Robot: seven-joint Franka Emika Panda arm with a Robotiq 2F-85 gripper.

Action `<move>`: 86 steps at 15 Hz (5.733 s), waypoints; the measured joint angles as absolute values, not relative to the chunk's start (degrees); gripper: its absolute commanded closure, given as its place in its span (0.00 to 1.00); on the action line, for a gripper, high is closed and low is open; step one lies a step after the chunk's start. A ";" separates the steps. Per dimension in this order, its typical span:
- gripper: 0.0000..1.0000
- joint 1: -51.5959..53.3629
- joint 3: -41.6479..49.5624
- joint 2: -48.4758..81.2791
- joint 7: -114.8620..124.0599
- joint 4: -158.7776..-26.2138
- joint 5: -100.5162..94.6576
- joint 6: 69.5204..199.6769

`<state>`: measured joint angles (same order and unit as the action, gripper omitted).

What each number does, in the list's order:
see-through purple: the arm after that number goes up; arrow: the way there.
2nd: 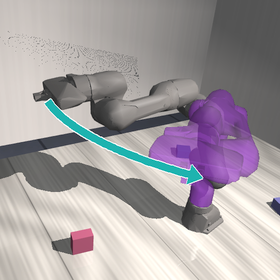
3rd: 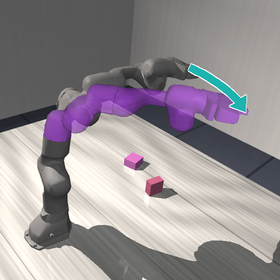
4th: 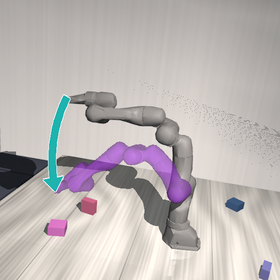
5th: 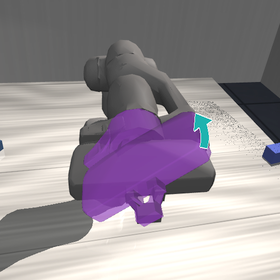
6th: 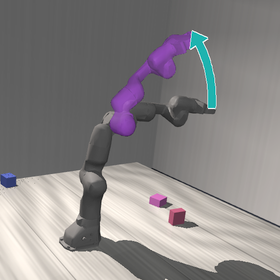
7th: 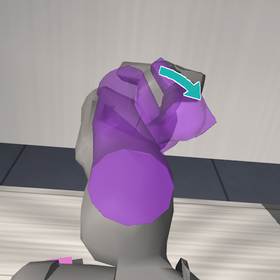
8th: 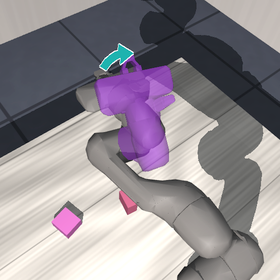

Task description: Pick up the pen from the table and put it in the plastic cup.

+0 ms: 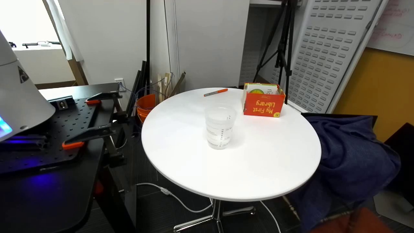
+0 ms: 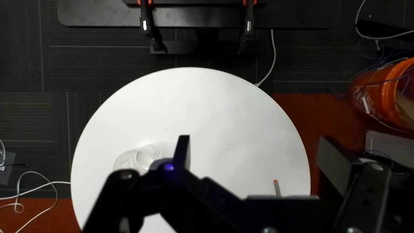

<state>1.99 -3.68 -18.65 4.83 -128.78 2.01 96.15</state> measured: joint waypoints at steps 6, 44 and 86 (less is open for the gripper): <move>0.00 2.01 -4.07 -17.96 4.83 -128.98 -2.53 102.64; 0.00 6.58 -5.57 10.58 -5.57 -122.20 -4.35 142.03; 0.00 9.36 -5.67 31.09 1.73 -119.96 -3.31 159.97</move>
